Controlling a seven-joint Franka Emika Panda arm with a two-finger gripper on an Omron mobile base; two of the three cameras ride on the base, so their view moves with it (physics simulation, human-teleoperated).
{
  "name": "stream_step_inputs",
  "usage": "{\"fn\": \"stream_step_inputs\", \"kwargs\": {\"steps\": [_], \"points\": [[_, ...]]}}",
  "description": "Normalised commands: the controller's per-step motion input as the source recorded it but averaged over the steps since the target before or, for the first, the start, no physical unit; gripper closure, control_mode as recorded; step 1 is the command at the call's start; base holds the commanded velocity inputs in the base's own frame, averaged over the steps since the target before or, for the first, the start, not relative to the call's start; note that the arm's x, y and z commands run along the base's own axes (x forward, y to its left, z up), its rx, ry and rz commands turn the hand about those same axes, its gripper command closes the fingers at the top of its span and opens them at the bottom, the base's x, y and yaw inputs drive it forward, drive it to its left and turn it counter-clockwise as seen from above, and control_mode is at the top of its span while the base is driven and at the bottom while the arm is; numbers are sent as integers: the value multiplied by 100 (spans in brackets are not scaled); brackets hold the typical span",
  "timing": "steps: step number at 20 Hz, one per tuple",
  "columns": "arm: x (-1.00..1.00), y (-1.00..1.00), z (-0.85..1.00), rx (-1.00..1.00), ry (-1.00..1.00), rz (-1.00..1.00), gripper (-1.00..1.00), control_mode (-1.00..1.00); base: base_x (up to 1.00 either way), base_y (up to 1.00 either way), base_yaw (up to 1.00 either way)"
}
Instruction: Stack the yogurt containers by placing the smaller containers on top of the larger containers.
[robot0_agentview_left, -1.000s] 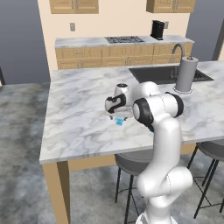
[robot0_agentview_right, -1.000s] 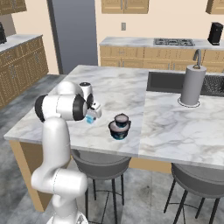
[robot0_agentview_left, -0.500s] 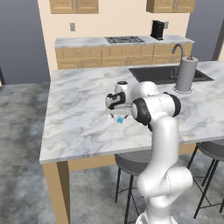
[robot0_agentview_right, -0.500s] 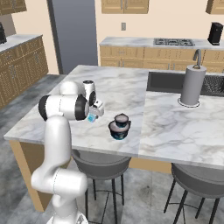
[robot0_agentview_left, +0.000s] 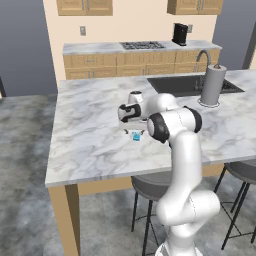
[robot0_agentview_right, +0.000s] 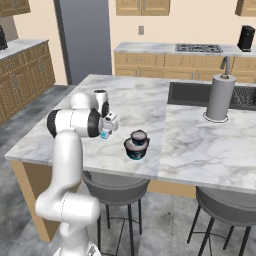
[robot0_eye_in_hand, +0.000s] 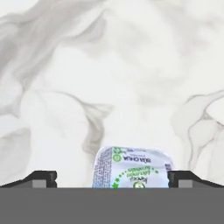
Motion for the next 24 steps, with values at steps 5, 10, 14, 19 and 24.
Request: {"fn": "stream_step_inputs", "kwargs": {"steps": [5, 10, 14, 19, 24], "points": [[-30, 1, -73, -2, 13, 0, -100, -100, 0, 0, 0], [-44, 0, -79, -6, 15, 0, -100, -100, 0, 0, 0], [-31, 0, -66, -6, 9, 0, -100, -100, 0, 0, 0], [-30, 0, -60, -6, 11, 0, -100, -100, 0, 0, 0], [-35, 0, -58, -3, 11, 0, 100, -100, 0, 0, 0]]}}
